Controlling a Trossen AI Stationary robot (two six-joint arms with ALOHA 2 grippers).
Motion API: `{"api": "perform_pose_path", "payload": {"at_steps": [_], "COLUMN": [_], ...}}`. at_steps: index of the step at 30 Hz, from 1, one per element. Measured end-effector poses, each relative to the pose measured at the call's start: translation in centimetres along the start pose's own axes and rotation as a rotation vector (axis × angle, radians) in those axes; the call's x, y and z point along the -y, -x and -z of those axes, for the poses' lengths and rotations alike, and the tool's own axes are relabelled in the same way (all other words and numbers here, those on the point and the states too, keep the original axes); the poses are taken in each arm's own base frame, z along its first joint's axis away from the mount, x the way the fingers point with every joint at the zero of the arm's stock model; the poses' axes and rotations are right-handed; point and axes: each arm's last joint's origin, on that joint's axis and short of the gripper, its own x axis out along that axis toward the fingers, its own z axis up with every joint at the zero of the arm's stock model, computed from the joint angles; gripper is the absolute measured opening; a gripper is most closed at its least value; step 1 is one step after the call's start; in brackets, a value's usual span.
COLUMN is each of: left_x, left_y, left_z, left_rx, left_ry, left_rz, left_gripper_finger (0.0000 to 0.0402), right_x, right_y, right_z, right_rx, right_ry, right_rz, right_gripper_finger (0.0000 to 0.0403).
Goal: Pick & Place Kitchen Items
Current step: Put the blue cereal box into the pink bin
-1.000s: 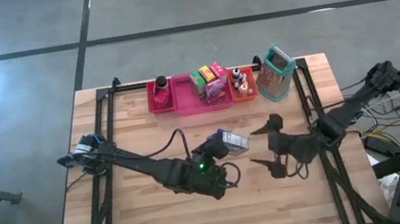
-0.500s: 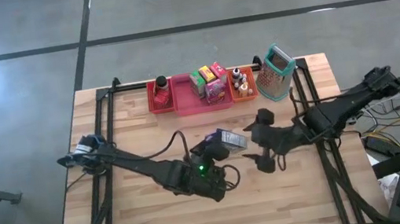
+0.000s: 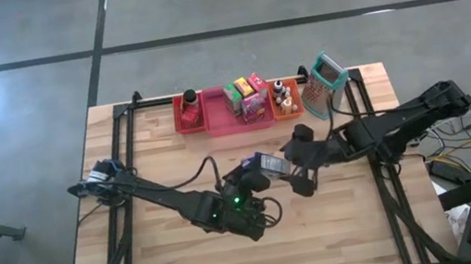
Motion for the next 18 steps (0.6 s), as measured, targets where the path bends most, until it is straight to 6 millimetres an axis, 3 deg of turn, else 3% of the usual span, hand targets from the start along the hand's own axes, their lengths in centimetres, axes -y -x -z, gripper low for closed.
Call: {"api": "perform_pose_path", "payload": {"at_steps": [10, 18], "left_x": [-0.1, -0.1], "left_y": [0.0, 0.0], "left_z": [0.0, -0.1], "left_rx": [0.003, 0.01], "left_ry": [0.006, 0.0], "left_rz": [-0.003, -0.001], "left_gripper_finger": [0.0294, 0.0294], "right_x": [-0.1, -0.3], "right_y": [-2.4, -2.5], "right_z": [0.7, 0.2], "right_rx": [-0.038, -0.007], "right_ry": [0.043, 0.052], "right_rz": [0.023, 0.013], "right_gripper_finger": [0.04, 0.04]}}
